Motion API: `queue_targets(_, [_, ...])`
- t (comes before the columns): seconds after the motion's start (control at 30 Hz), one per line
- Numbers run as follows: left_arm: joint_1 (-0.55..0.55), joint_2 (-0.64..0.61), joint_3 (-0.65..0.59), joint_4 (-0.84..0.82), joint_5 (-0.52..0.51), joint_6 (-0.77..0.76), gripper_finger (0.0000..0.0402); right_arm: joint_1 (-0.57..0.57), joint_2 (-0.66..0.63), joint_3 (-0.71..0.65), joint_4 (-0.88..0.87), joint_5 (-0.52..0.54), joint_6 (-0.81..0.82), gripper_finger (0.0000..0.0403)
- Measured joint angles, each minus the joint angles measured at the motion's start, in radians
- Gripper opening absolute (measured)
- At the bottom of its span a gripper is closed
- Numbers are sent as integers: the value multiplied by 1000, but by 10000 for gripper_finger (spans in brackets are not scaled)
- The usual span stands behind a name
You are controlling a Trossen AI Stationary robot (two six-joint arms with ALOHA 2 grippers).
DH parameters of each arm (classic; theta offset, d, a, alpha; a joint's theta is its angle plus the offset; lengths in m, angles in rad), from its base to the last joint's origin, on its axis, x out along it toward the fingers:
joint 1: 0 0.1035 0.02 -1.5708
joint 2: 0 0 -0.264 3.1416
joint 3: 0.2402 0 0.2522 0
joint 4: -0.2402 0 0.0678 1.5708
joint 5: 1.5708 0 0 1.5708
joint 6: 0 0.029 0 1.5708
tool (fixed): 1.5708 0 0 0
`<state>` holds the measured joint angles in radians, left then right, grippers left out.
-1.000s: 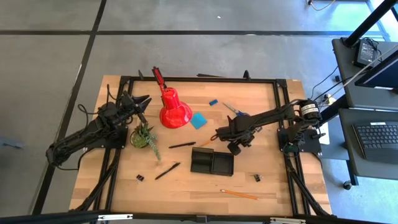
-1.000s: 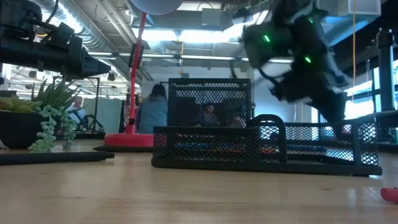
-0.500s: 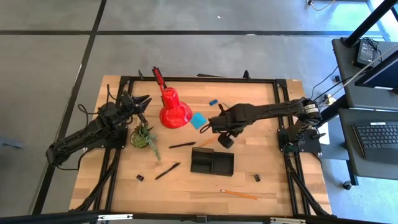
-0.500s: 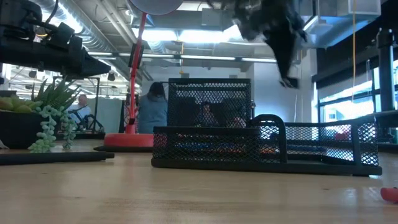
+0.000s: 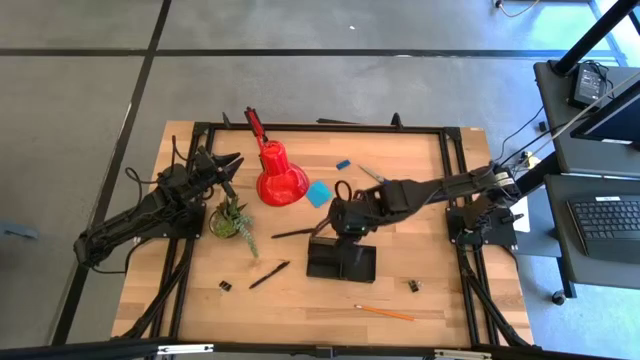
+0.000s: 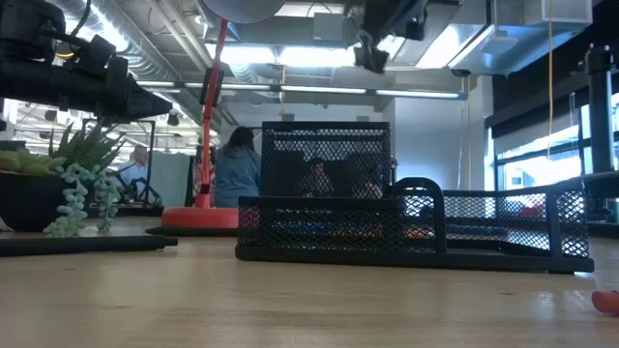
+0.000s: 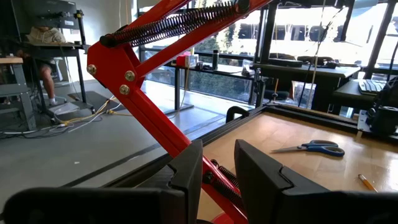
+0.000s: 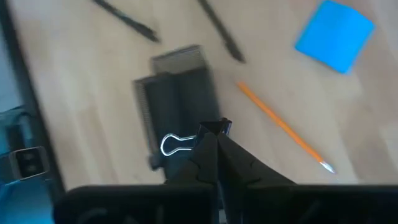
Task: Pick and place office supplies into organizer
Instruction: Put the top black binder clip into the desk organizer
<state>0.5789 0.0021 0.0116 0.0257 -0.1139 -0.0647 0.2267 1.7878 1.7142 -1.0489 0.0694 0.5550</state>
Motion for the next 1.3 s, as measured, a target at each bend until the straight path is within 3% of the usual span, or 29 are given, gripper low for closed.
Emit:
queue_targets(0.5, [0, 0, 0, 0, 0, 0, 88, 149, 100, -3, 250, 34, -113, 3])
queue_targets(0.9, [0, 0, 0, 0, 0, 0, 88, 195, 230, -5, 294, 77, -218, 3])
queue_targets(1.3, [0, 0, 0, 0, 0, 0, 88, 195, 303, -5, 268, 91, -224, 3])
